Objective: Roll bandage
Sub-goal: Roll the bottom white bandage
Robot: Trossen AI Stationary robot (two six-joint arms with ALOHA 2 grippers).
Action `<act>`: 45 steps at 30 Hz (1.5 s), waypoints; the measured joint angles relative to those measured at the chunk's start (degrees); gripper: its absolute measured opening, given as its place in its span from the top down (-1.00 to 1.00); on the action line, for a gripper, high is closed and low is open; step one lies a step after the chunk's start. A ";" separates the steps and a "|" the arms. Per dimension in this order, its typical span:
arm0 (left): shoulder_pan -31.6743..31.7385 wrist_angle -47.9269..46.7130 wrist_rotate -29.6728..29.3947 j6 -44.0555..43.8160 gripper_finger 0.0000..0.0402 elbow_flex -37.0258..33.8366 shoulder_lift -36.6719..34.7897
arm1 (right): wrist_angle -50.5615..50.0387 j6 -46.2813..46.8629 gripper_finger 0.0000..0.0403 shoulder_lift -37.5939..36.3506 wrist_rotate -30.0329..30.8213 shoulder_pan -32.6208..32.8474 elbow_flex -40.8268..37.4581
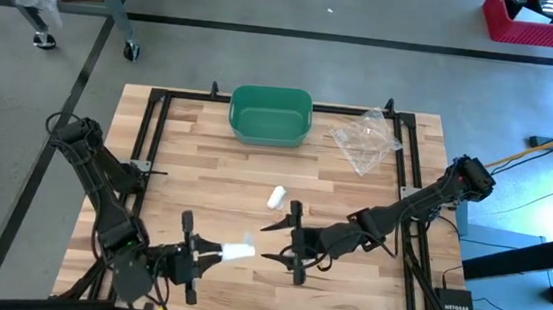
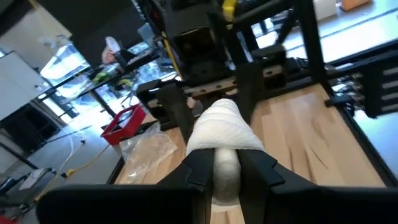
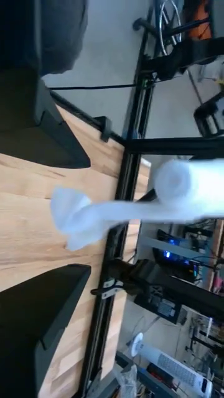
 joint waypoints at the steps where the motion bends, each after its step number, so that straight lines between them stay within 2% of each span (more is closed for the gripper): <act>1: 0.00 0.77 -0.55 0.47 0.80 0.00 0.00 | 0.04 0.03 -0.33 -0.02 0.00 0.00 0.05; 5: -0.71 5.09 -2.67 4.50 0.80 0.02 0.00 | -1.69 0.46 -0.33 0.03 -0.57 -0.62 0.01; 11: -1.37 7.56 -3.16 8.34 0.80 0.09 0.00 | 4.15 1.20 -0.33 2.83 -4.42 -1.17 0.04; 18: -1.11 8.09 -3.26 8.21 0.80 0.09 0.02 | 14.00 -2.65 -0.29 8.13 -1.96 -2.05 0.04; 21: -1.16 8.40 -3.26 8.25 0.80 0.09 0.01 | 14.55 -4.81 -0.08 8.45 -1.17 -1.91 0.86; 28: -1.22 9.07 -2.29 8.31 0.80 0.09 0.02 | 14.13 -6.80 0.79 8.44 2.34 -2.41 0.98; 30: -1.24 10.44 -0.23 8.91 0.80 0.08 0.00 | 14.07 -8.95 0.94 8.44 3.11 -2.33 0.98; 34: -1.25 10.60 9.30 8.21 0.80 0.07 0.00 | 14.25 -16.43 0.89 7.90 9.62 -2.00 0.91; 38: -1.22 9.91 16.40 6.86 0.80 0.07 0.00 | 14.41 -26.94 0.96 6.40 13.69 -2.16 3.45; 42: -0.88 5.65 17.48 3.36 0.80 0.07 0.02 | 10.93 -35.88 0.94 6.40 14.55 -1.44 9.05; 45: -0.10 2.11 16.53 0.13 0.80 0.07 0.02 | 4.63 -38.24 0.91 6.40 14.68 -0.50 14.30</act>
